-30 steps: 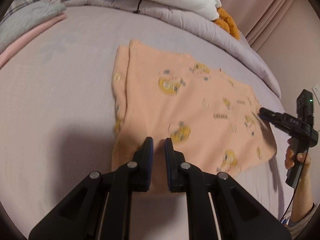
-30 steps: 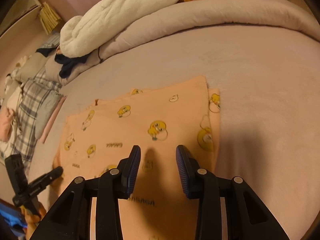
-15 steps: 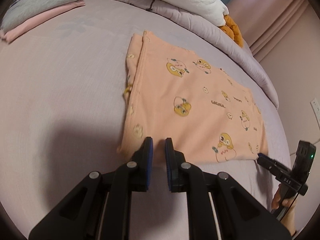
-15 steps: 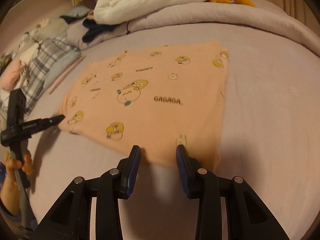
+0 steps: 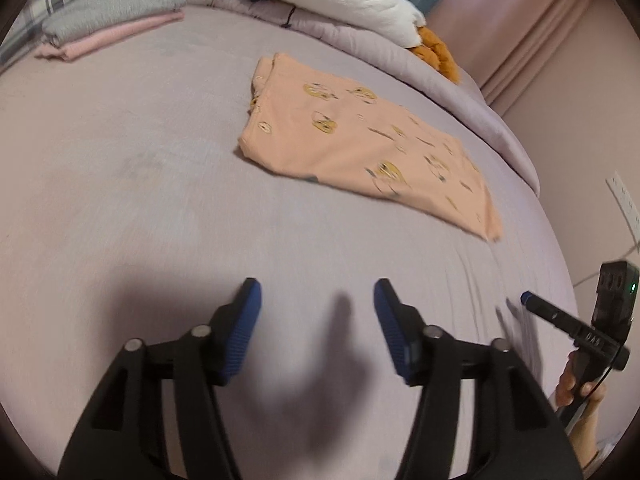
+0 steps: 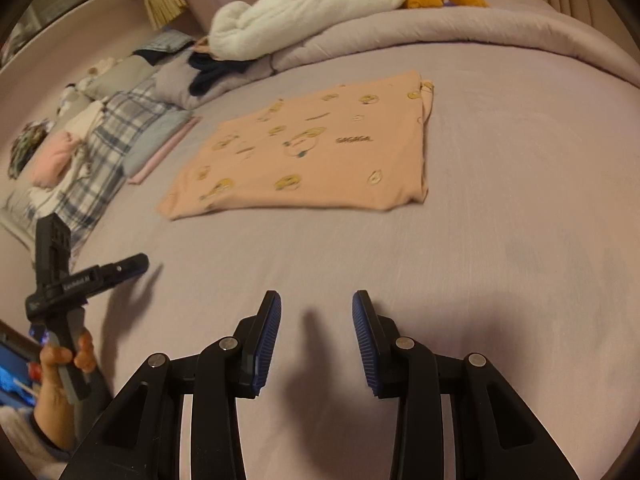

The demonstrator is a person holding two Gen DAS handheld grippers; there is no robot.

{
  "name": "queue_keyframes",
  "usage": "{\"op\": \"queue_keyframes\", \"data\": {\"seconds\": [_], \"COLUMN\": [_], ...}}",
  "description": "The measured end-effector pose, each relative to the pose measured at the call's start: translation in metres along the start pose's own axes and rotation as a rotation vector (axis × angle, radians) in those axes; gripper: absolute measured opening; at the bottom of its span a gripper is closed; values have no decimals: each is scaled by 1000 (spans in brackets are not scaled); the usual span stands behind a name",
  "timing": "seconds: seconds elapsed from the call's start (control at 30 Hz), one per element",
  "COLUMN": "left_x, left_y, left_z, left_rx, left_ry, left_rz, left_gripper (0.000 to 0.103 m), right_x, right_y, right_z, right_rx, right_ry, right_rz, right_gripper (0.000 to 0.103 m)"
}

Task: Fold small clothes
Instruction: 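Open both grippers and withdraw them from the folded peach shirt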

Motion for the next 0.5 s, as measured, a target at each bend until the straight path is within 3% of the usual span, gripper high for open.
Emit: {"op": "queue_keyframes", "data": {"seconds": [0.17, 0.37, 0.5], "left_x": [-24, -45, -56], "left_y": [-7, -24, -34], "left_z": [-24, -33, -34], "left_rx": [32, 54, 70], "left_ry": [-34, -76, -109], "left_rz": [11, -6, -9], "left_gripper": [74, 85, 92], "right_x": [-9, -23, -30], "right_y": [18, 39, 53], "right_z": [-7, -4, -2], "right_rx": [20, -18, -47], "right_ry": [-29, -75, -101], "right_rz": [47, 39, 41], "right_gripper": [44, 64, 66]}}
Point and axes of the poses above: each gripper's, at about its wrist camera, not at the fingertips, and x roughly the way its jaws point, y to its left, z to its top, the point moved 10 cm from there along x, roughly the way its jaws point, and after that the axes turned 14 degrees about -x, right-handed, at the moved point
